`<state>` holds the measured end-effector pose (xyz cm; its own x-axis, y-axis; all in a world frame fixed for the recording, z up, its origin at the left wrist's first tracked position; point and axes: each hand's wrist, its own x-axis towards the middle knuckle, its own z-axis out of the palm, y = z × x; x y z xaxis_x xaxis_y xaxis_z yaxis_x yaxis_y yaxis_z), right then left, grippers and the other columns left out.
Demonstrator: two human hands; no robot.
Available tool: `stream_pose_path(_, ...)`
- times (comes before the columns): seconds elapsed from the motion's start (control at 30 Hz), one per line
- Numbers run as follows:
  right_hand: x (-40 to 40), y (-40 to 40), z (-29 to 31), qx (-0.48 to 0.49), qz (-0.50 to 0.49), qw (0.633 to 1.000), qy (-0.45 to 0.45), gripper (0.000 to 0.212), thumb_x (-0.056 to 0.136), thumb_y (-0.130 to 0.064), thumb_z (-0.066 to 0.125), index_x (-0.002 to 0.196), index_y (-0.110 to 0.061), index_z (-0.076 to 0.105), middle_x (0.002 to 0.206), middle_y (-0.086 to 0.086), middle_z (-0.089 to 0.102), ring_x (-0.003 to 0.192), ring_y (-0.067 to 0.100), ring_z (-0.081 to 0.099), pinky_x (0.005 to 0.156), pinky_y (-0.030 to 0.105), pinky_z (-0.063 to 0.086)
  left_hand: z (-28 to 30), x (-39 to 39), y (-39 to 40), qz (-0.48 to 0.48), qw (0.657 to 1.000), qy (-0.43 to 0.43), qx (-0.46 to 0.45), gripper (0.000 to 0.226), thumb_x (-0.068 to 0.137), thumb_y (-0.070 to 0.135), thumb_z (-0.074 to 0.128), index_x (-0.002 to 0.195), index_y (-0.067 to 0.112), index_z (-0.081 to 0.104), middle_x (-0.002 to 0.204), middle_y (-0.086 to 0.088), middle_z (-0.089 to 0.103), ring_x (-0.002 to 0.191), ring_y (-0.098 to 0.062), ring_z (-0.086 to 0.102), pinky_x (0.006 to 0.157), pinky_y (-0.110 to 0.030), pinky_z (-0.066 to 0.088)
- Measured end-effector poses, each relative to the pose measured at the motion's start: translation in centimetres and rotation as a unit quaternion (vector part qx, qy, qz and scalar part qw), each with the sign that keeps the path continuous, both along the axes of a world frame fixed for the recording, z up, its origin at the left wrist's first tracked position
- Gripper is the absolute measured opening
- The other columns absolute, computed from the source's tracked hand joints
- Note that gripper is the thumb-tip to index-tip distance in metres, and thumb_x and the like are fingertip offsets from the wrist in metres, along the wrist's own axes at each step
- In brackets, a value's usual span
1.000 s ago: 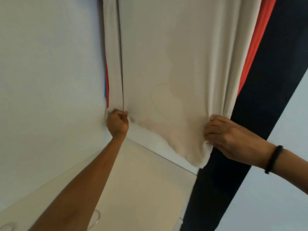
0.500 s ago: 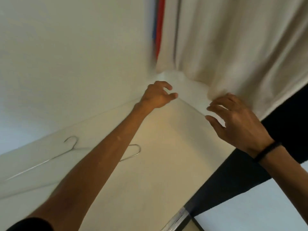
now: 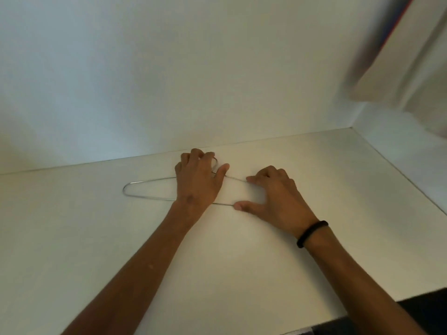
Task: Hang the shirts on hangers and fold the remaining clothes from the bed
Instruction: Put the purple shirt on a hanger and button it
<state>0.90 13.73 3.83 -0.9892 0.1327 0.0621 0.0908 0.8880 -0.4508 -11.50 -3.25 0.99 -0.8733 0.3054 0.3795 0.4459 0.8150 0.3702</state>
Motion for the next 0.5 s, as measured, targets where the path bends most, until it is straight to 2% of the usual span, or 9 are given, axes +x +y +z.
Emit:
stream_pose_path(0.1, -0.7, -0.9, 0.2, -0.021, -0.012, 0.999, -0.039, 0.076, 0.075, -0.071, 0.076, 0.136, -0.028, 0.060, 0.126, -0.007, 0.051, 0.121, 0.016, 0.044, 0.103, 0.034, 0.040, -0.4, -0.5, -1.6, 0.012, 0.999, -0.021, 0.034, 0.046, 0.093, 0.057, 0.063, 0.119, 0.020, 0.069, 0.117, -0.005, 0.059, 0.112, -0.027, 0.052, 0.090, -0.040, 0.043)
stream_pose_path(0.17, -0.6, -1.0, 0.6, -0.047, -0.025, 0.996, -0.074, 0.073, 0.072, -0.069, 0.079, 0.129, -0.028, 0.057, 0.123, -0.006, 0.051, 0.119, 0.017, 0.044, 0.105, 0.038, 0.042, -0.4, -0.7, -1.5, 0.018, 0.999, -0.022, 0.033, 0.055, 0.092, 0.063, 0.061, 0.127, 0.021, 0.064, 0.115, -0.004, 0.062, 0.111, -0.026, 0.053, 0.091, -0.040, 0.044)
stream_pose_path(0.23, -0.7, -1.2, 1.2, -0.053, -0.032, 0.992, -0.108, 0.072, 0.069, -0.067, 0.084, 0.122, -0.028, 0.054, 0.119, -0.007, 0.050, 0.116, 0.018, 0.044, 0.101, 0.037, 0.043, -0.3, -0.8, -1.1, 0.030, 0.999, -0.019, 0.023, 0.058, 0.093, 0.066, 0.056, 0.129, 0.022, 0.064, 0.114, -0.004, 0.064, 0.110, -0.027, 0.054, 0.090, -0.042, 0.045)
stream_pose_path(0.27, -0.7, -1.3, 1.5, -0.053, -0.034, 0.991, -0.117, 0.071, 0.068, -0.066, 0.085, 0.117, -0.027, 0.052, 0.115, -0.007, 0.050, 0.112, 0.018, 0.044, 0.095, 0.035, 0.043, -0.2, -0.8, -0.9, 0.030, 0.999, -0.013, 0.027, 0.054, 0.094, 0.067, 0.053, 0.122, 0.022, 0.068, 0.110, -0.004, 0.065, 0.108, -0.027, 0.055, 0.089, -0.042, 0.044)
stream_pose_path(0.37, 0.1, -2.2, 2.1, -0.087, -0.039, 0.992, -0.085, 0.069, 0.068, -0.060, 0.089, 0.108, -0.026, 0.045, 0.100, -0.011, 0.056, 0.092, 0.012, 0.050, 0.078, 0.031, 0.039, 0.9, -0.2, -0.8, -0.022, 0.994, 0.032, 0.102, 0.043, 0.099, 0.062, 0.051, 0.097, 0.021, 0.064, 0.084, 0.005, 0.066, 0.082, -0.020, 0.061, 0.081, -0.039, 0.046)
stream_pose_path(0.43, 1.5, -2.9, 1.8, -0.098, -0.052, 0.993, -0.038, 0.069, 0.069, -0.060, 0.088, 0.106, -0.031, 0.039, 0.088, -0.013, 0.063, 0.077, 0.006, 0.057, 0.068, 0.030, 0.043, 1.7, 0.5, -0.9, -0.055, 0.985, 0.063, 0.154, 0.043, 0.102, 0.058, 0.050, 0.094, 0.017, 0.058, 0.065, 0.010, 0.058, 0.059, -0.016, 0.055, 0.072, -0.035, 0.047)
stream_pose_path(0.5, 3.4, -3.6, 1.1, -0.067, -0.077, 0.995, 0.016, 0.069, 0.071, -0.065, 0.084, 0.105, -0.036, 0.033, 0.076, -0.014, 0.063, 0.065, 0.004, 0.059, 0.062, 0.030, 0.046, 2.4, 1.3, -0.9, -0.064, 0.982, 0.073, 0.162, 0.050, 0.100, 0.065, 0.046, 0.096, 0.016, 0.055, 0.057, 0.011, 0.051, 0.052, -0.018, 0.049, 0.067, -0.032, 0.043)
